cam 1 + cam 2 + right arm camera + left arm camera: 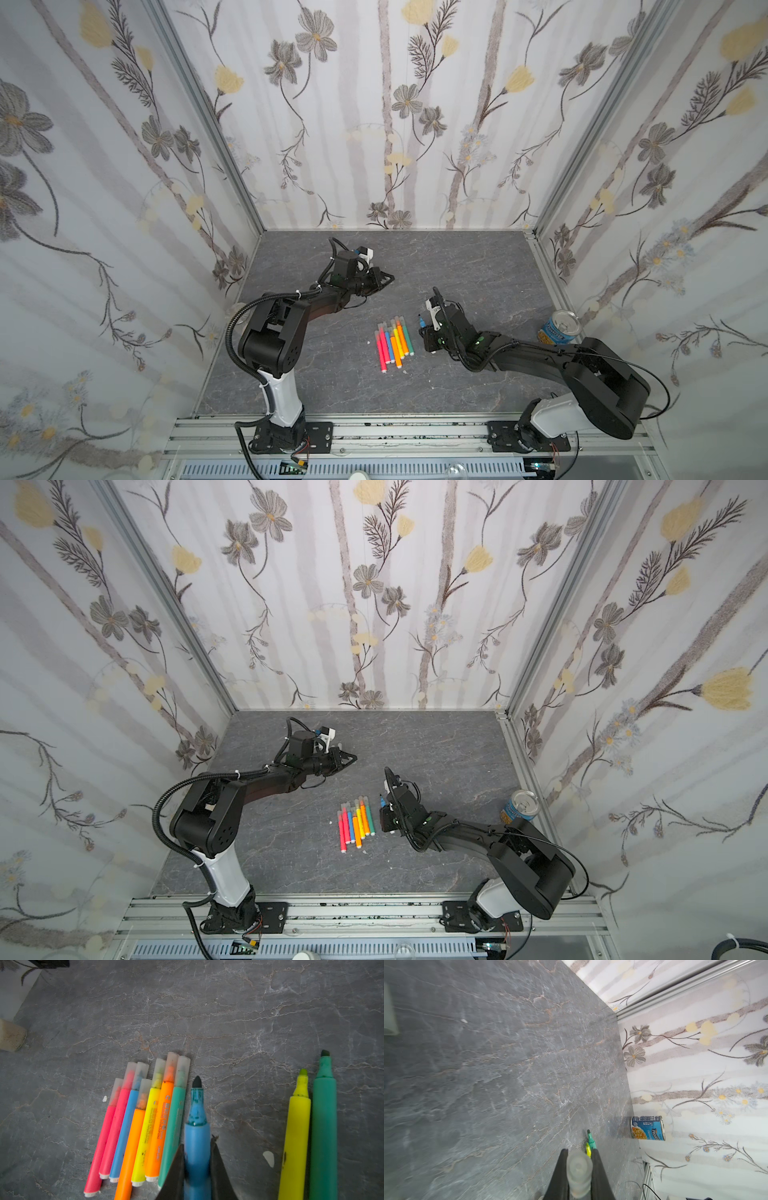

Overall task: Open the pen caps
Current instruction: 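Lower the uncapped blue highlighter with the right gripper while the left withdraws the cap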

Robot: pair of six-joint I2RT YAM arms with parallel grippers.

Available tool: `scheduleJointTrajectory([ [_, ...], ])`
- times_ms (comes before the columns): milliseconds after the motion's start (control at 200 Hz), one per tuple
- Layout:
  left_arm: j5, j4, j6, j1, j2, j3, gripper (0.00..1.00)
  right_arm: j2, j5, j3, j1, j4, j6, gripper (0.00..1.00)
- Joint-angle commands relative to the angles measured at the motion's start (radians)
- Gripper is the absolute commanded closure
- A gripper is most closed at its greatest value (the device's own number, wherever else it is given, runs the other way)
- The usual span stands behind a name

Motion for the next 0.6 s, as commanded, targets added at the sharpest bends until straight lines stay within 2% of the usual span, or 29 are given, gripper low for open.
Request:
scheduleJointTrajectory([
  [0,-0.007,-0.021,0.045,0.026,-0.029,-0.020,1.00,0.034,0.062,0.036,0.002,-0.047,0.011,1.00],
  [300,0.007,-0.015,0.064,0.086,-0.046,-0.067,1.00,0.112,0.193,0.153,0.002,-0.192,0.003,0.99],
  [595,0.031,-0.006,0.069,0.144,-0.051,-0.080,1.00,0.192,0.226,0.185,0.002,-0.235,-0.003,0.97],
])
